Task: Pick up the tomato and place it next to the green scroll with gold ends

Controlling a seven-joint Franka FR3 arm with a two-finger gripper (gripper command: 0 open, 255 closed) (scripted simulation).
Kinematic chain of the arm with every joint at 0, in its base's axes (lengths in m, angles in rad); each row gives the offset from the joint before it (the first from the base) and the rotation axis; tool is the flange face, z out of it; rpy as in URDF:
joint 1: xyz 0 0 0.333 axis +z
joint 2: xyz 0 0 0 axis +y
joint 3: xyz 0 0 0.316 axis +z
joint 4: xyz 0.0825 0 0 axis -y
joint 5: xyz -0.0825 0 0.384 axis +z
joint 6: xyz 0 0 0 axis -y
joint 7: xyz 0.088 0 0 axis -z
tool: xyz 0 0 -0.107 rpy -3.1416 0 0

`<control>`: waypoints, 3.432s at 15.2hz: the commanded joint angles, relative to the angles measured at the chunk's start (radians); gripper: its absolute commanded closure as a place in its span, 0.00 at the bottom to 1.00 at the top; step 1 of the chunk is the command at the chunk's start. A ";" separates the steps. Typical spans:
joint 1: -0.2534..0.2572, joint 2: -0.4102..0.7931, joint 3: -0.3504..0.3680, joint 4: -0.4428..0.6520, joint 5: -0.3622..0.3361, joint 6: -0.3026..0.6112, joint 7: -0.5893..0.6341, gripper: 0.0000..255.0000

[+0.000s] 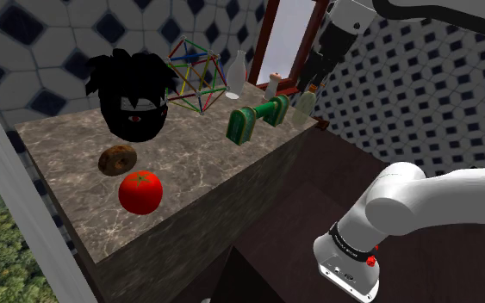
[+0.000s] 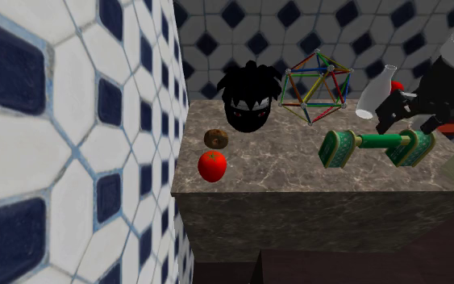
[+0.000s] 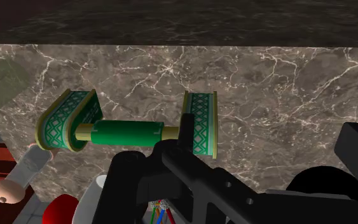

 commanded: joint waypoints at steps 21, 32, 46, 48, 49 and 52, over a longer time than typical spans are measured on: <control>0.332 0.395 -0.001 -0.098 0.247 0.612 -0.426 0.00; 0.522 0.648 0.021 -0.017 0.466 0.823 -0.759 0.00; 0.602 0.844 0.067 0.055 0.617 0.959 -0.951 0.00; 0.602 0.844 0.067 0.055 0.617 0.959 -0.951 0.00; 0.602 0.844 0.067 0.055 0.617 0.959 -0.951 0.00; 0.601 0.844 0.067 0.055 0.617 0.959 -0.951 0.00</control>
